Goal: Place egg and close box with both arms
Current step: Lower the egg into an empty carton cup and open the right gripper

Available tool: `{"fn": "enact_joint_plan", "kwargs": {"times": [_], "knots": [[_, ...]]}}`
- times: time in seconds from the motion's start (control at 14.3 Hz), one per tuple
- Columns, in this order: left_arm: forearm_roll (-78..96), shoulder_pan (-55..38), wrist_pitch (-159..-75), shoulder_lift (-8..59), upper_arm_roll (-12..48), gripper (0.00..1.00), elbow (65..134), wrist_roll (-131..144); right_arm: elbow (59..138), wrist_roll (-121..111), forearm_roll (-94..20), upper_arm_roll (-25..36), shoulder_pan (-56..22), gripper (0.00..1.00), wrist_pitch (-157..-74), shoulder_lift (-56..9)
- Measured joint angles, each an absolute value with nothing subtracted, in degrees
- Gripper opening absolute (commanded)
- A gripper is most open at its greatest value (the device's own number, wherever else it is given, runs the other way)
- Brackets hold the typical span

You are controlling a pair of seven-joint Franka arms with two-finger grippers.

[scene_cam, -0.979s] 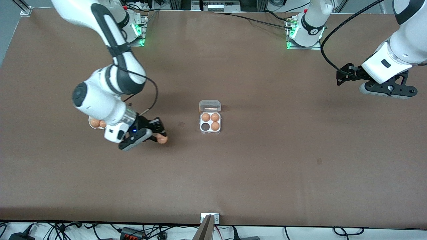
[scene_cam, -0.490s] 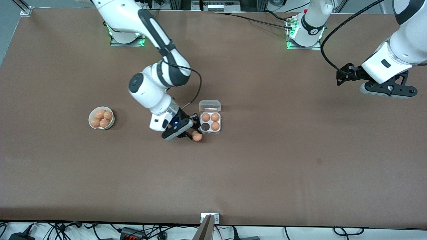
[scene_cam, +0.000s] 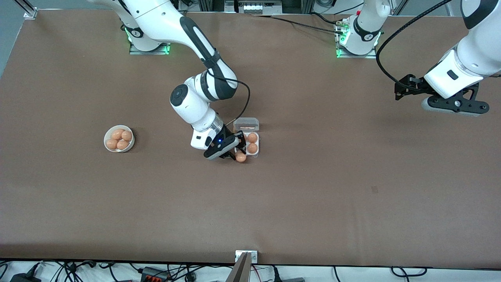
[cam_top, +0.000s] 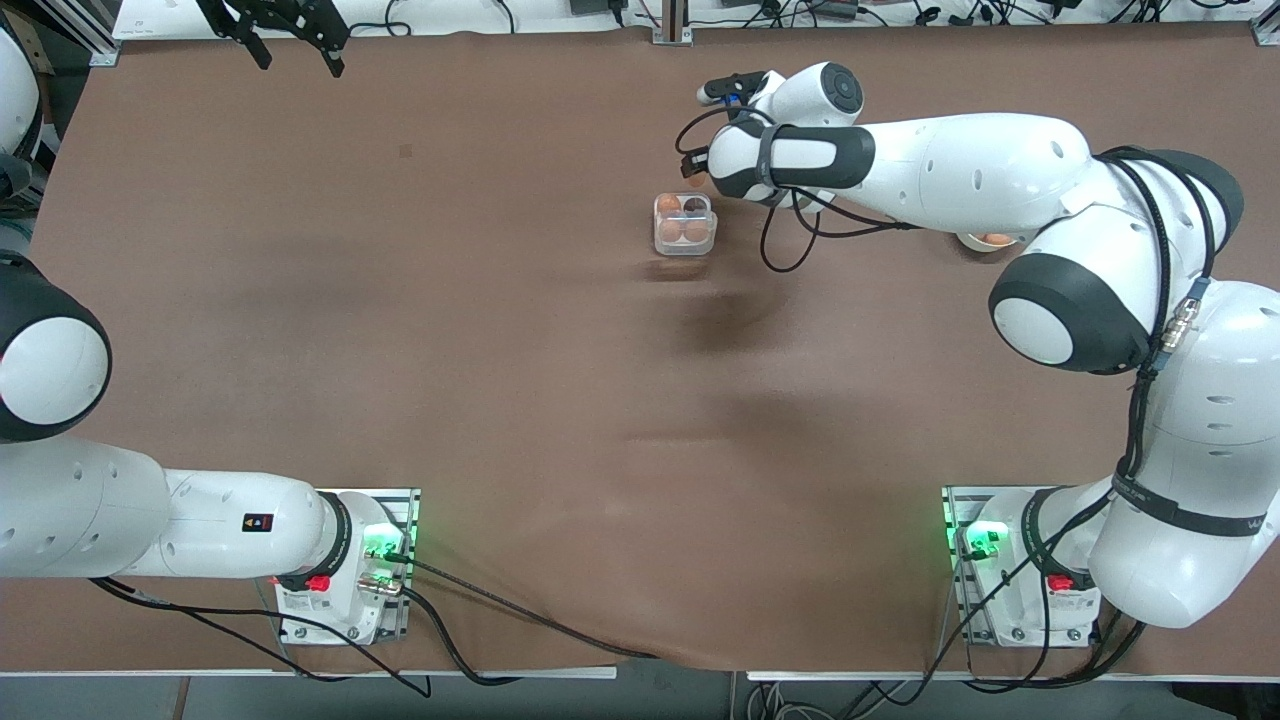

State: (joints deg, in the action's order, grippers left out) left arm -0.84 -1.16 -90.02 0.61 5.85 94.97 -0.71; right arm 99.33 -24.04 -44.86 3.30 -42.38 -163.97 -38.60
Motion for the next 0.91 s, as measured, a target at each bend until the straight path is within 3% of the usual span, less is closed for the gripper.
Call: {"fn": "enact_joint_plan", "kwargs": {"times": [0.49,0.56,0.63,0.7,0.91], "knots": [[-0.84,-1.05,-90.01,0.61,6.13,1.0,94.97,-0.71,101.92,-23.34,-44.9,3.34,-43.04,0.0,-162.24,-38.71],[-0.84,-1.06,-90.01,0.61,6.15,1.0,94.97,-0.71,102.15,-23.34,-44.9,3.34,-43.07,0.1,-162.17,-38.71],[-0.84,-1.08,-90.01,0.61,6.2,1.0,94.97,-0.71,102.29,-23.32,-44.9,3.34,-43.09,0.89,-162.16,-38.71],[-0.84,-1.09,-90.01,0.61,6.23,1.0,94.97,-0.71,102.32,-22.95,-44.94,3.34,-43.09,1.0,-162.16,-38.71],[-0.84,-1.1,-90.03,0.63,6.23,1.0,94.97,-0.71,102.17,-18.19,-44.97,3.34,-43.13,1.0,-162.17,-38.39]]}}
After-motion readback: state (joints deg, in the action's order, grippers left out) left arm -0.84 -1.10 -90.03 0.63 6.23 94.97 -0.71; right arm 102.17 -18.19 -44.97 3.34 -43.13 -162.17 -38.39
